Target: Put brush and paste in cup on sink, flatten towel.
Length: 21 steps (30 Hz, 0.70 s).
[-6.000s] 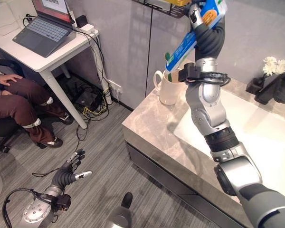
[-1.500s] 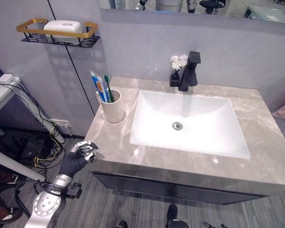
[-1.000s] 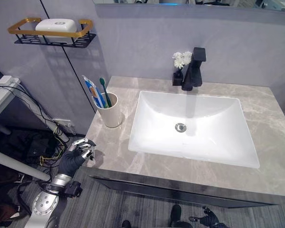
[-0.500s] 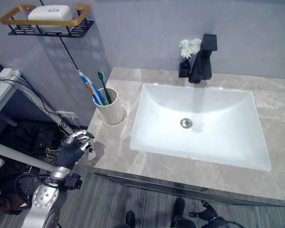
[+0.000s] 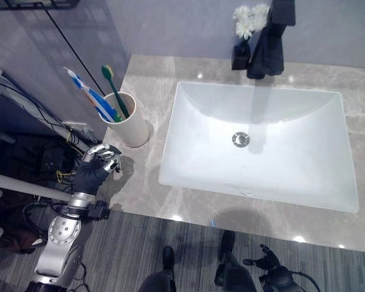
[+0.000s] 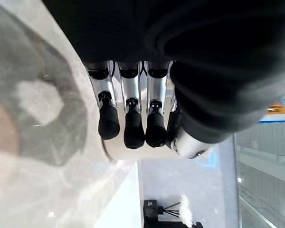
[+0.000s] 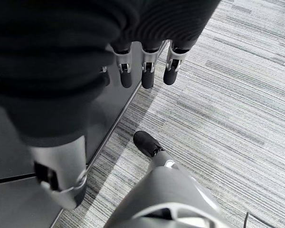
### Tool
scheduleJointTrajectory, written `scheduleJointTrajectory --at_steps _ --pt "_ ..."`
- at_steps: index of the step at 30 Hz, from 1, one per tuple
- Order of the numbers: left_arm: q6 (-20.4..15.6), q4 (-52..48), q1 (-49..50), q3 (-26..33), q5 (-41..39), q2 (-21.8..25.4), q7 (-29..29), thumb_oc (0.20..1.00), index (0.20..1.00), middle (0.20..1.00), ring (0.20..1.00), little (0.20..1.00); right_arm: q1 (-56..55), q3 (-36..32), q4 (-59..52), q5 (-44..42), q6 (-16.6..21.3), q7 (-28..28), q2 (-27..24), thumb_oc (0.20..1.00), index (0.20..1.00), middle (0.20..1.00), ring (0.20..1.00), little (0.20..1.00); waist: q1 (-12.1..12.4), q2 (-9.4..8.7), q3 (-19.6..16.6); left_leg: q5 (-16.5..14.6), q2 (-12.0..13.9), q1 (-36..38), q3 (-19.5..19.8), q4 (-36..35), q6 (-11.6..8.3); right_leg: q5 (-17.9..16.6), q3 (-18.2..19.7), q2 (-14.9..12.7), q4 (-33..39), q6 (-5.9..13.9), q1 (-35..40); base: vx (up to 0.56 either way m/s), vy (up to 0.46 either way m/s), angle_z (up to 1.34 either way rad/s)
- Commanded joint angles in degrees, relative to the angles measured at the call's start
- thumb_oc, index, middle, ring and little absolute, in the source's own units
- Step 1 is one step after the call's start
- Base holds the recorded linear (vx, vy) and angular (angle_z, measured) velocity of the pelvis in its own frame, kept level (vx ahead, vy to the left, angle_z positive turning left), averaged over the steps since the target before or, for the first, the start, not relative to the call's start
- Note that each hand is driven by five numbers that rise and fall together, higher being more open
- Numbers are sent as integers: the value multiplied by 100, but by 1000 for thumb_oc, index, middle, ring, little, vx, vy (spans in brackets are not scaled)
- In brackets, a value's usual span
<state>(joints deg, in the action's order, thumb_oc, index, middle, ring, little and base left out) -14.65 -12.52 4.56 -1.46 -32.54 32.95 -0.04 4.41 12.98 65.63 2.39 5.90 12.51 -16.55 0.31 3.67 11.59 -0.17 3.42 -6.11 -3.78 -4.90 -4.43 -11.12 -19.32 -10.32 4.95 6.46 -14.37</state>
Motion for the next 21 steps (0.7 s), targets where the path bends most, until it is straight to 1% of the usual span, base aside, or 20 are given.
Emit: scheduleJointTrajectory --at_steps 1,7,16,21 --pt "-277 -406 -93 171 151 -42 223 200 200 200 200 200 186 198 64 -138 -41 190 32 1000 1000 1000 1000 1000 -50 -185 8 29 -210 -122 19 34 49 145 499 -198 -202 322 -67 0 0 0" --pt "-268 -387 -384 202 136 -126 447 200 200 200 200 200 203 125 236 -273 -68 242 93 1000 1000 1000 1000 1000 -88 -199 -55 17 -178 -112 -20 10 41 151 526 -143 -98 307 -40 0 0 0" --pt "-303 -158 -776 360 418 43 679 200 200 200 200 200 172 182 232 -315 -66 176 161 1000 1000 1000 1000 1000 -202 -298 -159 -21 -103 -69 -154 -10 5 145 628 -42 -61 300 -87 2 -6 -6" --pt "-328 111 -1049 344 509 3 825 200 200 200 200 200 115 216 262 -298 -83 147 179 1000 1000 1000 1000 1000 -278 -321 -166 -42 -81 -29 -215 -10 3 156 698 7 -64 280 -104 16 -3 -8"
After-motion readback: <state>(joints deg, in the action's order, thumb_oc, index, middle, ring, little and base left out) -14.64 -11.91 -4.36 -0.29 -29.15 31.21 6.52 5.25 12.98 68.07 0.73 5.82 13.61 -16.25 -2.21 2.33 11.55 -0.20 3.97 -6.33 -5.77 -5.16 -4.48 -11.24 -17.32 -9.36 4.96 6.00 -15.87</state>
